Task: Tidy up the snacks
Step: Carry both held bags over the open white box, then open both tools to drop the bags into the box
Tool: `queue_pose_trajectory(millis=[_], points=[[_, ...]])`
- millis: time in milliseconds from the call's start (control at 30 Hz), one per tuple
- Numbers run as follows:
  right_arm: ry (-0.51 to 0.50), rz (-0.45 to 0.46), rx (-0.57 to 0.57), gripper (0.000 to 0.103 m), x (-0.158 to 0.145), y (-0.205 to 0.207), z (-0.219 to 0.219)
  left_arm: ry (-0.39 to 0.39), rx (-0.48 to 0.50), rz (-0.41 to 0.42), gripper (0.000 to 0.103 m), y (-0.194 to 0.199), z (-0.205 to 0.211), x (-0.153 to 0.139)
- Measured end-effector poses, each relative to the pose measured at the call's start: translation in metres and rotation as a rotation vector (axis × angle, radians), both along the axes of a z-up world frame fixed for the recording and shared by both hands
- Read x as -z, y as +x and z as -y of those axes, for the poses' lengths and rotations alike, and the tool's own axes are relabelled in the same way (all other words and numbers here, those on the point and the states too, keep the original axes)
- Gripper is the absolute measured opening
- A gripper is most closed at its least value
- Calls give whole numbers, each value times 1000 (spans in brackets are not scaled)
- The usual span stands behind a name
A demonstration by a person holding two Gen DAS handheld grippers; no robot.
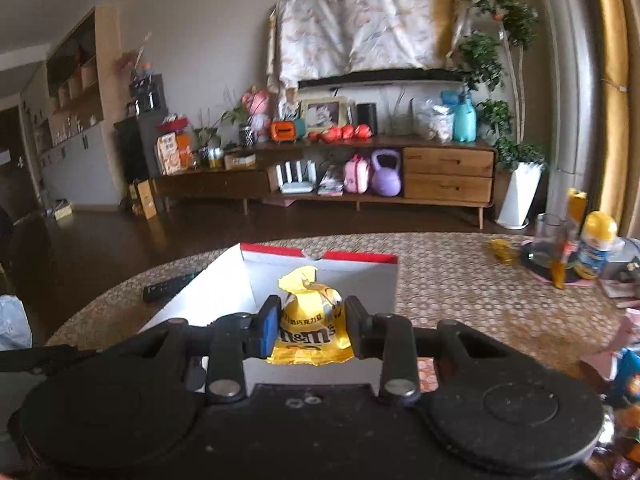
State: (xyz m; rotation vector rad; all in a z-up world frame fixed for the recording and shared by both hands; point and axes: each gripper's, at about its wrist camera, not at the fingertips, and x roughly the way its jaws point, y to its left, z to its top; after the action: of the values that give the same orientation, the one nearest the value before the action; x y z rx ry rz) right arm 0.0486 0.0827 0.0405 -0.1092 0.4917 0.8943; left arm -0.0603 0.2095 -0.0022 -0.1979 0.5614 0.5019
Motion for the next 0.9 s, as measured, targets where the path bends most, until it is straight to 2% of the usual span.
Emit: queue_pose_trajectory(millis=[200, 433, 900], points=[[-55, -28, -10, 33, 17, 12, -21, -13, 9, -27, 48, 9, -5, 11], [-80, -56, -6, 33, 30, 21, -25, -8, 23, -46, 48, 15, -3, 16], [-94, -65, -4, 37, 33, 23, -25, 2, 23, -62, 51, 19, -3, 15]])
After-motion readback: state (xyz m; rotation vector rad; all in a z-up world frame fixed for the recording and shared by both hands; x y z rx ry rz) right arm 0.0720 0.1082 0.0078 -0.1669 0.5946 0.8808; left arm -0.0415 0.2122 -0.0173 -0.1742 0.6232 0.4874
